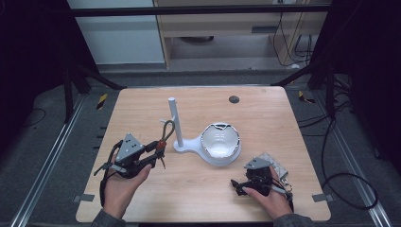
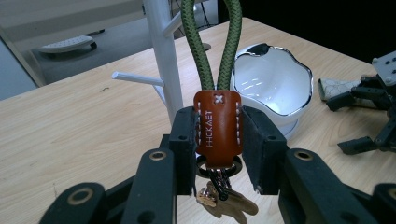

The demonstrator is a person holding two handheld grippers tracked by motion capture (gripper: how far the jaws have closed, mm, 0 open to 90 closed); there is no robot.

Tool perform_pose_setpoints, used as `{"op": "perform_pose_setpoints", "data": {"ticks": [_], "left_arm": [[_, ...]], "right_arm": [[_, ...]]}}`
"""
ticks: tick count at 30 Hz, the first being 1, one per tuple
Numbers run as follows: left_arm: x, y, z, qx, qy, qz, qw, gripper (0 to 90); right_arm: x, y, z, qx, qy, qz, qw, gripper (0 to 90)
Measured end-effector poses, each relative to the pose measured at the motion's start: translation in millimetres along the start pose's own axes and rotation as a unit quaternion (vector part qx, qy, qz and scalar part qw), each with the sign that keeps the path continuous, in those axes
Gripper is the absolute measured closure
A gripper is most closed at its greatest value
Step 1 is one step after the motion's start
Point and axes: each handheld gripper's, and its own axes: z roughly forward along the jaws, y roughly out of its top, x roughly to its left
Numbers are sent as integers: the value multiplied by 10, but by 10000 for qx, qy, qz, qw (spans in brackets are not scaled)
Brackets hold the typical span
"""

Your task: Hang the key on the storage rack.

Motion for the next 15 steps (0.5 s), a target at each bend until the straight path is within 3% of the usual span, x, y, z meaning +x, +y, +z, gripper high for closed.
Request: {"op": "perform_pose_setpoints", "data": {"ticks": [15], "left_arm": [[113,32,241,92,120,-162,9998,660]], "right_arm": [[0,0,0,-1,1,-1,10000,3]]}}
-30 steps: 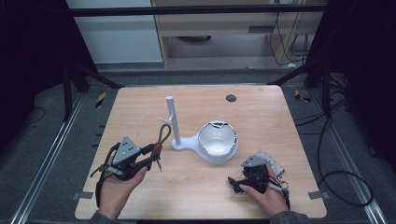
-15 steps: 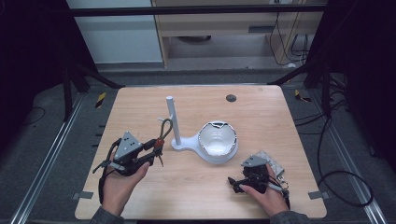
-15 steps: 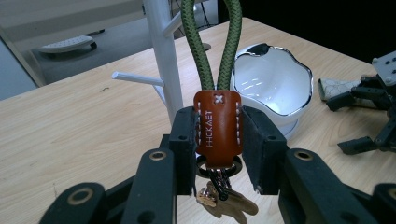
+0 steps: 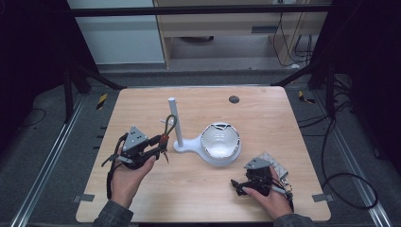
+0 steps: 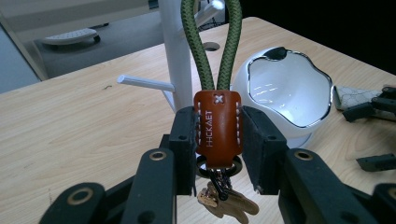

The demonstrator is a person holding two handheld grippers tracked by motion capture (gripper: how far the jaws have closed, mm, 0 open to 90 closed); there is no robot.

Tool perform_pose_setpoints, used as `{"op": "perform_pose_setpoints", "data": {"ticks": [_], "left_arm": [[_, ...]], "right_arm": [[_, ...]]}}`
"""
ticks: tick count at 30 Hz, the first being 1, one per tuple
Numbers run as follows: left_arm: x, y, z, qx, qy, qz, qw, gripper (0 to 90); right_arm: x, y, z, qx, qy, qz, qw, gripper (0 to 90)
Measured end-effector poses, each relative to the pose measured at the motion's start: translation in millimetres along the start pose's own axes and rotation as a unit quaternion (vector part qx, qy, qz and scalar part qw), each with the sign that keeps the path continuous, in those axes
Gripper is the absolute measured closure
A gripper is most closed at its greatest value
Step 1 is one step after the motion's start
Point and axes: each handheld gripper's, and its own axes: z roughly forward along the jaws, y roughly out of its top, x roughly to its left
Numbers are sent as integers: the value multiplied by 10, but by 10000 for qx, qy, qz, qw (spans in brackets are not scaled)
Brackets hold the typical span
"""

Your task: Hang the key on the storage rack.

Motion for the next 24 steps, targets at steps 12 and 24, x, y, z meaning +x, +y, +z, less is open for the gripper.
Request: {"op": "perform_pose_setpoints", "data": {"ticks": [12,24], "left_arm": [[50,-39,144,137,34,-95,9999,660],[76,-74,246,203,41,-197,9996,660]], "right_arm": [[0,-1,-1,0,2,-5,10000,3],[0,-5,-4,-7,5,-28,10000,3]]}}
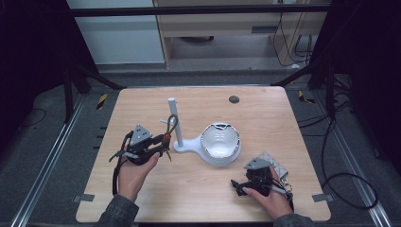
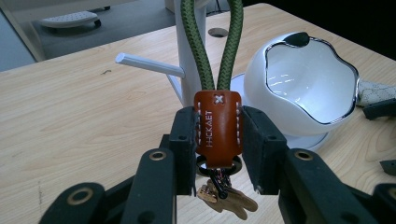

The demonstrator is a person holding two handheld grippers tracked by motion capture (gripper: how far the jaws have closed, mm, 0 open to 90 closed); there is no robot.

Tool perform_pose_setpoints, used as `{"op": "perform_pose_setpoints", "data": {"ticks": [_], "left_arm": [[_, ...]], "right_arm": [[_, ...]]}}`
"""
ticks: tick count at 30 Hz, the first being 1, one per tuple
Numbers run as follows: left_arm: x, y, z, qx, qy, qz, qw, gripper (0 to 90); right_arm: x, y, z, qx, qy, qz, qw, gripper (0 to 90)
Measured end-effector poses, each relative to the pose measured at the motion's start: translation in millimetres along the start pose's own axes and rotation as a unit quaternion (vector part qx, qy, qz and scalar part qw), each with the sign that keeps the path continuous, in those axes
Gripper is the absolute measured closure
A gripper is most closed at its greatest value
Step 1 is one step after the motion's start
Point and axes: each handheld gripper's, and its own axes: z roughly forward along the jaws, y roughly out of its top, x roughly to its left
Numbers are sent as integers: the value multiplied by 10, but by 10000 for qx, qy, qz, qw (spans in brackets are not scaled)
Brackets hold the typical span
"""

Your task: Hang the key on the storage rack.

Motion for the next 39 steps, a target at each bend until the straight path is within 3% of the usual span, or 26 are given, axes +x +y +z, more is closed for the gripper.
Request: {"op": "perform_pose_setpoints", "data": {"ticks": [35,39], "left_arm": [[1,7,239,237,55,27,9997,655],[10,0,249,211,78,15,9997,621]], "right_arm": [[3,-3,-1,-5,17,14,10000,3],[2,-4,-1,-6,17,12,10000,3]]}}
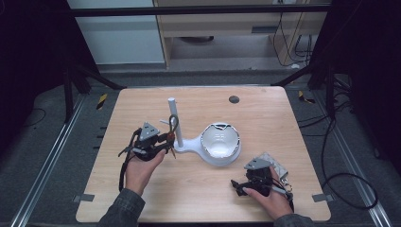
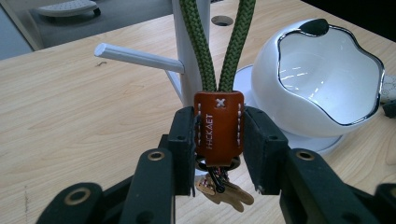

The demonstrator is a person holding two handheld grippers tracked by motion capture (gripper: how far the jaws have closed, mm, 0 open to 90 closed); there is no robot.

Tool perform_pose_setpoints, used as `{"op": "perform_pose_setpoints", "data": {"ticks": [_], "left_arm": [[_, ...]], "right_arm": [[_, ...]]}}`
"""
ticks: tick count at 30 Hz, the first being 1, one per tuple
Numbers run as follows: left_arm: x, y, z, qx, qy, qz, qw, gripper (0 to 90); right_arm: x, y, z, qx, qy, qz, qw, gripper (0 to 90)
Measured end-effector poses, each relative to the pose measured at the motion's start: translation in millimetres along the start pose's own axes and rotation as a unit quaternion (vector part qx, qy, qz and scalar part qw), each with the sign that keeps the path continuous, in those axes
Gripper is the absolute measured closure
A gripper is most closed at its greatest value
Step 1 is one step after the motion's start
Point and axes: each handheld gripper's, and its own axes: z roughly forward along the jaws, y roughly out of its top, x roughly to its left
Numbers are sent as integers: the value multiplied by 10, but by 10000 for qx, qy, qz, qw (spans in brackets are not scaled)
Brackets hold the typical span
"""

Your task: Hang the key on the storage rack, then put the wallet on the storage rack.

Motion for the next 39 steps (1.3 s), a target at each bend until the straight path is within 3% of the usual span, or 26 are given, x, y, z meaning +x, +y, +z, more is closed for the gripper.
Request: {"op": "perform_pose_setpoints", "data": {"ticks": [5,7,9,11,14,18,21,24,27,31,33,36,39], "left_arm": [[22,-35,0,119,-71,-58,9999,541],[19,-67,-15,117,-19,18,9999,512],[22,-115,-22,238,32,164,9996,425],[41,-193,-30,357,56,280,9990,343],[77,-355,-30,526,35,284,9982,235],[90,-604,9,650,159,414,9969,146],[127,-731,64,589,169,345,9975,111],[156,-756,96,646,136,437,9969,93],[203,-778,79,562,197,346,9976,72],[276,-867,97,547,425,238,9973,61],[309,-902,88,525,517,206,9971,61],[378,-940,88,631,551,146,9964,57],[439,-986,118,733,559,-45,9957,55]], "right_arm": [[1,0,0,0,0,3,10000,3],[1,0,0,-1,-1,1,10000,3],[1,-1,-2,-3,-5,-2,10000,4],[4,-2,-6,8,-18,-10,10000,5],[4,-2,-7,9,-19,-9,10000,5],[4,-2,-5,2,-18,-8,10000,5],[7,-1,-4,1,-14,10,10000,5],[3,2,0,3,-4,14,10000,3],[0,8,4,9,-31,33,10000,3],[8,12,6,8,-110,130,9999,10],[-3,37,-17,66,-55,132,9999,70],[-22,139,-172,46,-114,-70,9999,68],[-122,262,-368,68,-189,-88,9998,73]]}}
